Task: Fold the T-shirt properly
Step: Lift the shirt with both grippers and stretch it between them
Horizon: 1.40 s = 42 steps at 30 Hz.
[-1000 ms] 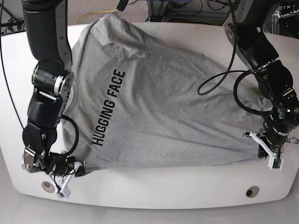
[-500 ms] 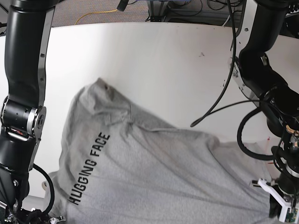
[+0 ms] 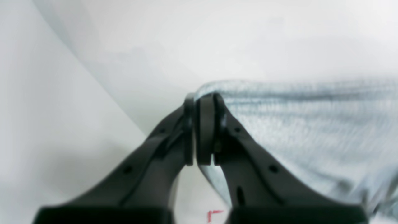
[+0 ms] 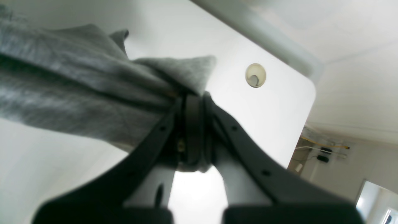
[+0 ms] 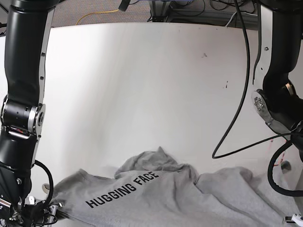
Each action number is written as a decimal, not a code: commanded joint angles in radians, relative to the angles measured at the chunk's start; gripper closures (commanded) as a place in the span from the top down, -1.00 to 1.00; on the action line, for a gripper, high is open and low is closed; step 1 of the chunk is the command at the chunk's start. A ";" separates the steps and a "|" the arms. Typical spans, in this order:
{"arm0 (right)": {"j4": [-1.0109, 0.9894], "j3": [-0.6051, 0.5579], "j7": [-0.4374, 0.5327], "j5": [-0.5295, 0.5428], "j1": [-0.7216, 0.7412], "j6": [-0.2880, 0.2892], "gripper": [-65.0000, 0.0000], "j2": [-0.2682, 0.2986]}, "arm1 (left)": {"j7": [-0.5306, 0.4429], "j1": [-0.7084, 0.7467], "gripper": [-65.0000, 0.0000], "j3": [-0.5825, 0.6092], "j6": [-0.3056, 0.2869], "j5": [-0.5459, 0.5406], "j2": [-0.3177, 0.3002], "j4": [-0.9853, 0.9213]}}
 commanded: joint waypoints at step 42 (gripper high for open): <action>0.815 0.505 0.017 0.122 -0.593 -0.009 -1.00 -0.119 | -0.030 0.734 -1.00 -0.052 -0.013 0.013 0.051 0.160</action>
